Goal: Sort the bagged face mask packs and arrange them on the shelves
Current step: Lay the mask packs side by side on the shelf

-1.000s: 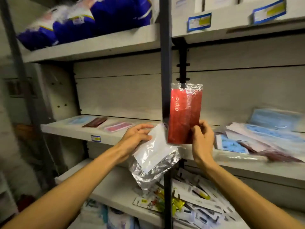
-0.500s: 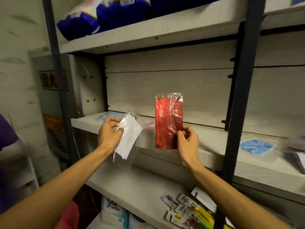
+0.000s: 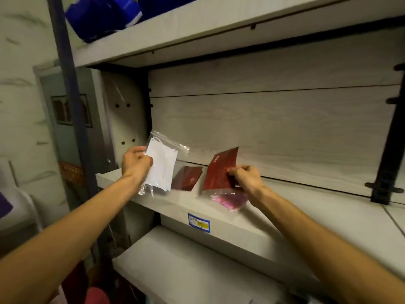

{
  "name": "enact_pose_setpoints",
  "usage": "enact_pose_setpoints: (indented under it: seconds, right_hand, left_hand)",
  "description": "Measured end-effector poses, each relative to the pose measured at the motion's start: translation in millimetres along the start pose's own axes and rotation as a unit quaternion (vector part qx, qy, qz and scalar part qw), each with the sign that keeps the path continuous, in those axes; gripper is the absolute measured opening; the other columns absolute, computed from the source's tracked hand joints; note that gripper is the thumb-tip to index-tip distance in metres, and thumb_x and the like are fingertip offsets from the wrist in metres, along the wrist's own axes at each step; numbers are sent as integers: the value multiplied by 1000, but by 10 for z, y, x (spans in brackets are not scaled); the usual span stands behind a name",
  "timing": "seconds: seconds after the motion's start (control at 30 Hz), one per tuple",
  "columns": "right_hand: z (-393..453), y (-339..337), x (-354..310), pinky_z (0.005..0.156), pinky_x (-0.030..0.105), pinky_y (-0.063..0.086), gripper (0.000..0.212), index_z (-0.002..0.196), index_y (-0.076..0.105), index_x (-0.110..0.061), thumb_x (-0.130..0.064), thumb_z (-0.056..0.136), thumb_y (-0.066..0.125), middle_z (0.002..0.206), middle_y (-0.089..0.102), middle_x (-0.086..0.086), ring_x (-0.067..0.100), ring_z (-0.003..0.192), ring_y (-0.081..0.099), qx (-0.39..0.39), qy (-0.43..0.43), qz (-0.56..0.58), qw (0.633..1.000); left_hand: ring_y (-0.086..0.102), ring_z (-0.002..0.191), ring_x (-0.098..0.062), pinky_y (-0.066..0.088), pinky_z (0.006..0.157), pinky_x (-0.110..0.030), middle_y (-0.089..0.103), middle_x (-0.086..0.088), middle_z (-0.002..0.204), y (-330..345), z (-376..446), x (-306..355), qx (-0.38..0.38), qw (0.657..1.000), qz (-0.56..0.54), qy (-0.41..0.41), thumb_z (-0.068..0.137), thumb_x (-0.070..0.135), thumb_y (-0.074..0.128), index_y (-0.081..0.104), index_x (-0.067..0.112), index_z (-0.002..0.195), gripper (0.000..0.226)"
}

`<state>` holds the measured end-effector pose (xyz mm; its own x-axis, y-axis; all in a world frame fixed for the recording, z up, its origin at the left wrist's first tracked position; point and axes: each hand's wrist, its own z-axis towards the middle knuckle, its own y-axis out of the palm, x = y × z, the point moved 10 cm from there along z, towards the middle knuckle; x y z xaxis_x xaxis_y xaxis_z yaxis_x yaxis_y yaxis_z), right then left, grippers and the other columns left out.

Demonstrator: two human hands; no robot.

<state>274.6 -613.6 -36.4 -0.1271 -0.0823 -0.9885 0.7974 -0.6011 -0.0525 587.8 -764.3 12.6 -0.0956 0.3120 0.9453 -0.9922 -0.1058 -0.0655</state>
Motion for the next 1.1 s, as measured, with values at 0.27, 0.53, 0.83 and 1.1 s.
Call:
enact_pose_setpoints:
  seconds: [0.27, 0.53, 0.83, 1.1]
  right_hand:
    - [537, 897, 144, 51, 22, 53, 5, 94, 69, -3, -2, 92, 64, 80, 69, 12, 16, 60, 63, -75, 47, -73, 993]
    - [1021, 1161, 35, 66, 30, 49, 39, 88, 72, -18, -56, 86, 65, 87, 73, 1, 22, 79, 66, 37, -74, -465, 881]
    - [1329, 927, 73, 72, 31, 52, 16, 91, 77, -18, -23, 91, 62, 89, 76, 0, 19, 83, 68, 79, -75, -382, 918]
    - [1245, 980, 231, 79, 35, 54, 39, 109, 71, -18, -53, 93, 60, 99, 77, -1, 15, 96, 66, 38, -2, -172, 984]
  left_hand:
    - [66, 102, -27, 58, 93, -45, 69, -8, 116, 31, 890, -235, 23, 999, -14, 21, 85, -4, 61, 60, 13, 119, 38]
    - [65, 84, -17, 55, 71, -21, 71, -8, 92, 562, 1557, -84, -140, 975, 39, 166, 80, -16, 57, 70, 10, 94, 32]
    - [56, 127, -18, 43, 110, -37, 75, -1, 115, 816, 1466, -137, -266, 875, 89, 395, 78, -15, 69, 81, 10, 78, 27]
    - [51, 134, -20, 38, 113, -27, 69, -3, 125, 1047, 1377, -78, -317, 868, -2, 382, 79, -15, 72, 82, 10, 91, 29]
